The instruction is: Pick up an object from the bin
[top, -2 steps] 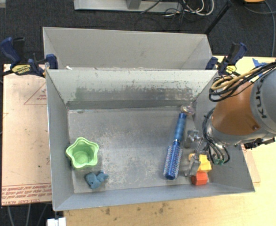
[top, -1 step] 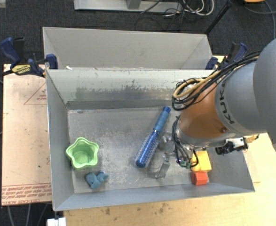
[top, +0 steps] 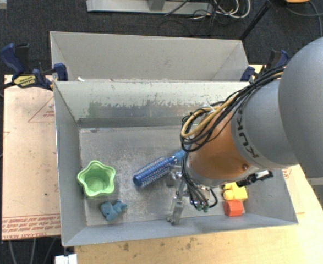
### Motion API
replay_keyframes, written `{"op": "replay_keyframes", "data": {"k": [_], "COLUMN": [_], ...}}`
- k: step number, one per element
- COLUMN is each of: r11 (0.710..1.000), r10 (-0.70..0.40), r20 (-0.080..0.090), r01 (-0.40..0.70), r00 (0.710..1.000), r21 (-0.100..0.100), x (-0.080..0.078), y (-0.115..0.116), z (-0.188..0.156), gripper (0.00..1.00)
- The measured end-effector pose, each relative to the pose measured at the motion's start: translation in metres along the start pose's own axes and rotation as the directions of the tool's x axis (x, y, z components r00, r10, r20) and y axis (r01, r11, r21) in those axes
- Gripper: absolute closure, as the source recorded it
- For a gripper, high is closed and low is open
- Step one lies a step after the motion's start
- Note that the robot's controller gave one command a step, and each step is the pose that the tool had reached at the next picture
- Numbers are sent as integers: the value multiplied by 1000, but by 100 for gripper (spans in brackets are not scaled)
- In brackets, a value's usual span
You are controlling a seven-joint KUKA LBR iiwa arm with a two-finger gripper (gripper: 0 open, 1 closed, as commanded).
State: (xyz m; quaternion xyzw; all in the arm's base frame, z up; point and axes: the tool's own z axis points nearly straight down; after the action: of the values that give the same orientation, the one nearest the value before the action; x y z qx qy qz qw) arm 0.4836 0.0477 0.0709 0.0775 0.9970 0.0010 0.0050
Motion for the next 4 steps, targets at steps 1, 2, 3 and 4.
{"op": "replay_keyframes", "data": {"k": [1, 2, 3, 4], "r11": [994, 955, 936, 857], "r10": [-105, -296, -351, -516], "r20": [0, 2, 0, 13], "r01": [105, 296, 351, 516], "r00": [994, 955, 936, 857], "r21": [1, -1, 2, 3], "x": [-18, 1, -36, -4], "y": [-17, 2, -46, -6], "z": [-100, -6, -94, -1], "gripper": [0, 0, 0, 0]}}
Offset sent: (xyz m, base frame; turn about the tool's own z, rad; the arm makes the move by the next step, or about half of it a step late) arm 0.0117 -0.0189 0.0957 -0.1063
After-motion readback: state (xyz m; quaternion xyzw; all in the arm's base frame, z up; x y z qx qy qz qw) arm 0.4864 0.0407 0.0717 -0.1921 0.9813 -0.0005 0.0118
